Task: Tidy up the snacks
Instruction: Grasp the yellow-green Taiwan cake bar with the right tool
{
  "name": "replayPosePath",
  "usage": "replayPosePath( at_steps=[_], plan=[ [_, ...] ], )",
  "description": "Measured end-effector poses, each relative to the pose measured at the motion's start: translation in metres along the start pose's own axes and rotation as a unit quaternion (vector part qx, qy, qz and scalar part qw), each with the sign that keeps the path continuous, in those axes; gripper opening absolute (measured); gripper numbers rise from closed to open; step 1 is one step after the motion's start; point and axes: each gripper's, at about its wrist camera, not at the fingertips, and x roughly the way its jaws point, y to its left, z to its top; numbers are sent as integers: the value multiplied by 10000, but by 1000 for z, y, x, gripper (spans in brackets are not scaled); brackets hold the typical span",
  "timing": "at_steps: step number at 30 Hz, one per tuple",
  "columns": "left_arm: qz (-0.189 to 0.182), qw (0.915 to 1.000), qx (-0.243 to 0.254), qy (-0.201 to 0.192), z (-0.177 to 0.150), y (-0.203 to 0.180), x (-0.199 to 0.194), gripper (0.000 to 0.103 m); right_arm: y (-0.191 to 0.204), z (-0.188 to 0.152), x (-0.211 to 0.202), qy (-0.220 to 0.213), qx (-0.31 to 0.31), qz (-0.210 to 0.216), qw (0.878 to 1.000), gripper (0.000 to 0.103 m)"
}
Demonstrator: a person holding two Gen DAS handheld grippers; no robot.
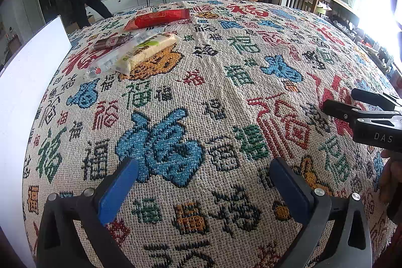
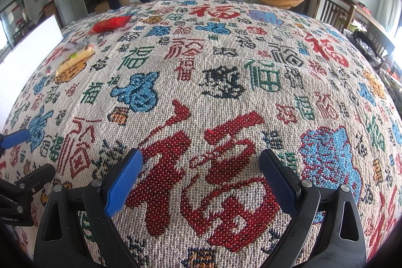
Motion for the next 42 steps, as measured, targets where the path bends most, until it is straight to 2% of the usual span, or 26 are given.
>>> replayPosePath(
  at_steps=[3, 5, 7, 8, 10, 12, 14, 15, 18, 21, 24, 28, 29, 30, 32, 34, 37, 39, 41, 42],
  plan=[
    [-23, 9999, 73, 109, 0, 1, -2, 103, 0, 0, 0, 1, -6, -7, 10000, 96],
    [-144, 9985, 477, 208, -6, 8, -9, 103, 0, 0, 0, 3, -11, -13, 10000, 96],
    [52, 9979, 651, -3, -15, 28, -17, 103, 0, 0, 1, 7, -14, -18, 10000, 96],
    [114, 9978, 640, -120, -18, 40, -20, 103, 0, 1, 1, 8, -13, -22, 10000, 96],
    [-120, 9998, 96, 81, -20, 73, -16, 103, 1, 1, 1, 14, 0, -33, 10000, 96],
    [-161, 9996, -240, -46, -20, 89, -20, 103, 3, 4, 2, 73, 53, -46, 9999, 96],
    [13, 9999, -163, -9, -20, 85, -19, 103, 8, 16, 7, 464, 120, 5, 9989, 96],
    [140, 9999, -52, 19, -20, 80, -18, 103, 16, 29, 11, 736, 188, 182, 9969, 96],
    [65, 9999, -122, 3, -20, 84, -18, 103, 56, 75, 21, 1030, 456, 1197, 9864, 93],
    [71, 9999, -115, -4, -20, 83, -19, 103, 120, 128, 46, 1259, 251, 1495, 9804, 93],
    [68, 9999, -121, -8, -20, 82, -18, 103, 185, 165, 92, 1895, -173, 1466, 9707, 92],
    [63, 9999, -125, -10, -20, 83, -17, 103, 226, 183, 123, 1831, -413, 963, 9775, 93],
    [65, 9999, -122, -9, -20, 83, -17, 103, 227, 182, 130, 1916, -383, 889, 9767, 93],
    [67, 9999, -122, -9, -20, 83, -18, 103, 222, 181, 133, 1873, -230, 1035, 9766, 92],
    [64, 9999, -125, -10, -20, 83, -18, 103, 213, 177, 129, 1735, -309, 981, 9795, 65],
    [66, 9999, -124, -9, -20, 83, -18, 103, 195, 171, 121, 1687, -440, 1079, 9788, 33],
    [69, 9999, -122, -8, -20, 83, -18, 103, 153, 163, 107, 1708, -310, 1012, 9796, 16],
    [69, 9999, -121, -8, -20, 83, -18, 103, 124, 155, 99, 1735, -345, 824, 9808, 16],
    [68, 9999, -122, -8, -20, 83, -18, 103, 96, 147, 89, 1783, -325, 579, 9817, 21],
    [70, 9999, -121, -8, -20, 83, -18, 103, 86, 144, 84, 1747, -317, 548, 9826, 30]
  ],
)
